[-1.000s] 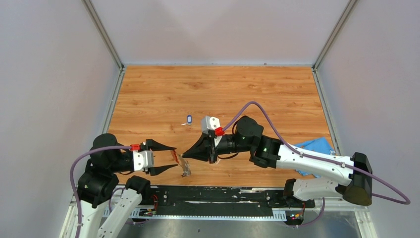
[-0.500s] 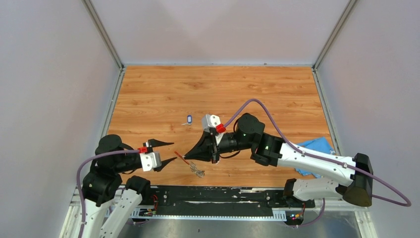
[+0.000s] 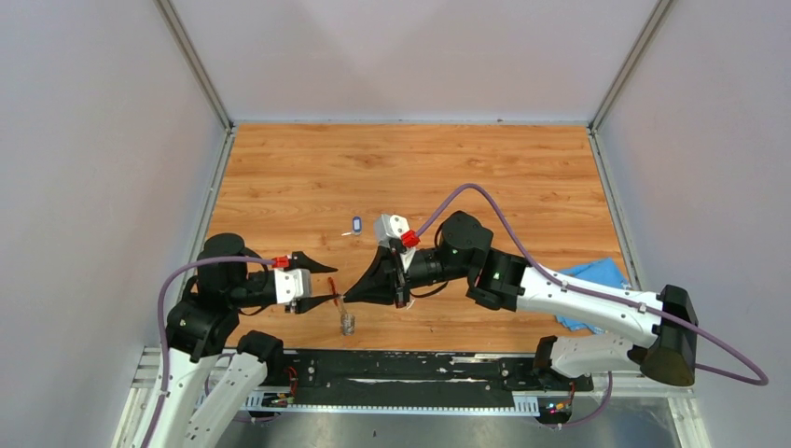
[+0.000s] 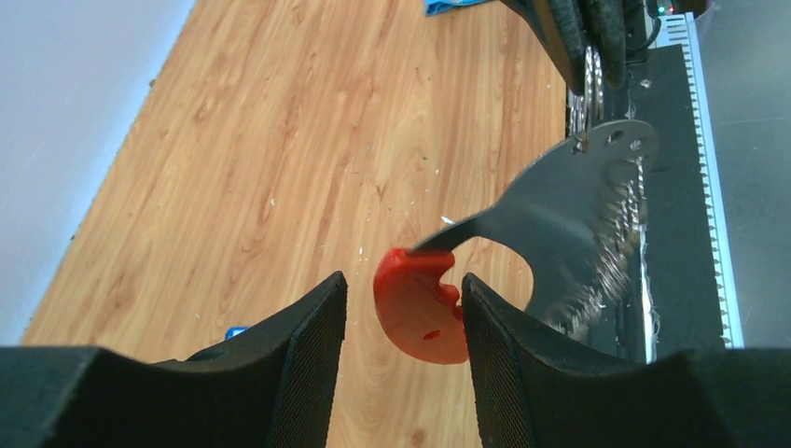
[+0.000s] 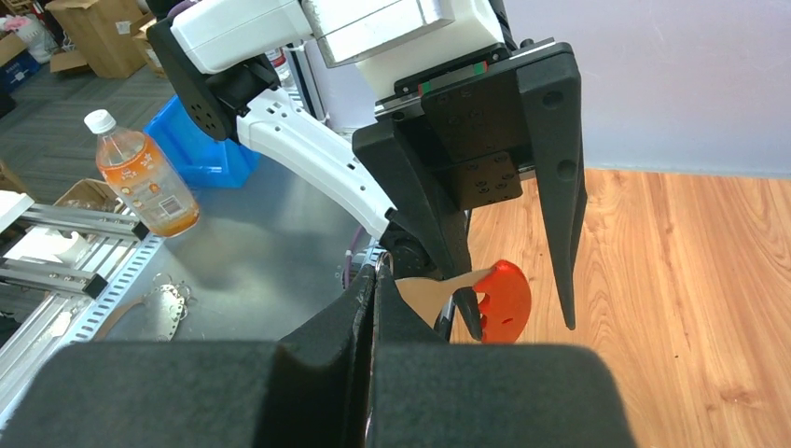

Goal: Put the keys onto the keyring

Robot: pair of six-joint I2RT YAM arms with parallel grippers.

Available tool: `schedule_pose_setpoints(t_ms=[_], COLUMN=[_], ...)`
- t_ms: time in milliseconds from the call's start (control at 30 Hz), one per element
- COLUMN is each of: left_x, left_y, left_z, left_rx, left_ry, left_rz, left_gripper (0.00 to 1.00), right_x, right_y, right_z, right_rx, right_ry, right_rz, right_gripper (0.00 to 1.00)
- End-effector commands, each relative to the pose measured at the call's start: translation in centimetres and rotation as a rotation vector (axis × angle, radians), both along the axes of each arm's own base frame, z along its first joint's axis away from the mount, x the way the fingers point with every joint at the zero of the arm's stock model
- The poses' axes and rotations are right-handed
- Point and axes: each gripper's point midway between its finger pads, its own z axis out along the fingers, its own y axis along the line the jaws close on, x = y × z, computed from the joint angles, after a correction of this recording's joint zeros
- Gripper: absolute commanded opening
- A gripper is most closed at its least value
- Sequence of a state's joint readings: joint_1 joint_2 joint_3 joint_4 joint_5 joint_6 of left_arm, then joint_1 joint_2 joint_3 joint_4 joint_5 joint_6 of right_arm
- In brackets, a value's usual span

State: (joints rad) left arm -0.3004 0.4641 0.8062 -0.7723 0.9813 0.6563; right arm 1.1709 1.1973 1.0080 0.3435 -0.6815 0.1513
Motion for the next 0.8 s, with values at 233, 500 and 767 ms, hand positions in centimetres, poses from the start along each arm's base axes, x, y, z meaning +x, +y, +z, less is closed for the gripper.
schedule_pose_setpoints(t_ms=[233,500,767], left_x=[-1.9,-2.0,-2.3], left_y=[-0.6,-1.0,-1.1], left_z=[1.6,2.3,2.8], left_rx=[-0.065,-0.076,-0.083], left_ry=[0.037,0.022,0.004], left_rz=[-0.071,-0.114,-0.13], left_gripper=[0.5,0.19,0.16], right_x=[0.3,-0.2,-0.1], right_y=[0.5,0.7,0.8], right_z=[3.2,3.1,2.8], right_rx=[0.105,0.098,0.095], right_ry=[-0.013,0.008,0.018], right_rz=[0.007,0.047,0.039], right_gripper=[0.0,0.0,0.0])
